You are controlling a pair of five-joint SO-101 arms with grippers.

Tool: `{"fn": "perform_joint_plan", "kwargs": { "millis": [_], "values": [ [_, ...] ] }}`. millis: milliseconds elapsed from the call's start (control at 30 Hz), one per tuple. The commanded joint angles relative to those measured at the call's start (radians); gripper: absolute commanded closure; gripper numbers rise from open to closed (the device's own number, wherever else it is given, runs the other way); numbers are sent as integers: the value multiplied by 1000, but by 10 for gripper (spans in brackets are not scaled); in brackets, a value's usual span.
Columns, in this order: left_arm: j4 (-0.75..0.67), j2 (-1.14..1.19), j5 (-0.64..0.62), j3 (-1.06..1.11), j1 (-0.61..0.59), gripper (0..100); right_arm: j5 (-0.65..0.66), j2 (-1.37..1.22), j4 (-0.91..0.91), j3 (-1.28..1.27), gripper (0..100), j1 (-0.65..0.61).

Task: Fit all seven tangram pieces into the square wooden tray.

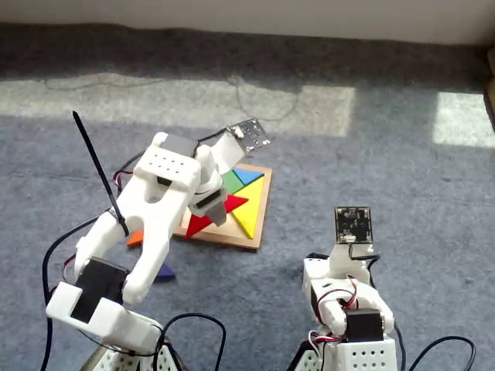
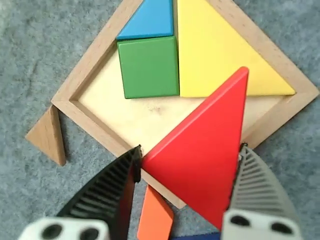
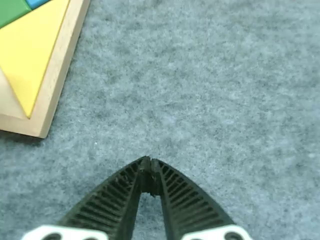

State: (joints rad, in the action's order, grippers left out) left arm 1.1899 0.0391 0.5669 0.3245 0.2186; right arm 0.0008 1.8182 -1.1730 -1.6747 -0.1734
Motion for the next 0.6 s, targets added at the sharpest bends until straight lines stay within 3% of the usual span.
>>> {"fn": "perform_joint_plan", "kwargs": {
  "millis": [0,333,500,567],
  "values": [
    [-8,-7,-11,-45,33,927,-2,18,-7,-134,992,13],
    [-63,-8,-6,38,35,918,-2,18,-7,-134,992,13],
    [-63,-7,-5,42,25,710,-2,18,-7,-134,992,13],
    [-63,-7,-5,38,28,678,-2,18,-7,-134,992,13]
  ]
}}
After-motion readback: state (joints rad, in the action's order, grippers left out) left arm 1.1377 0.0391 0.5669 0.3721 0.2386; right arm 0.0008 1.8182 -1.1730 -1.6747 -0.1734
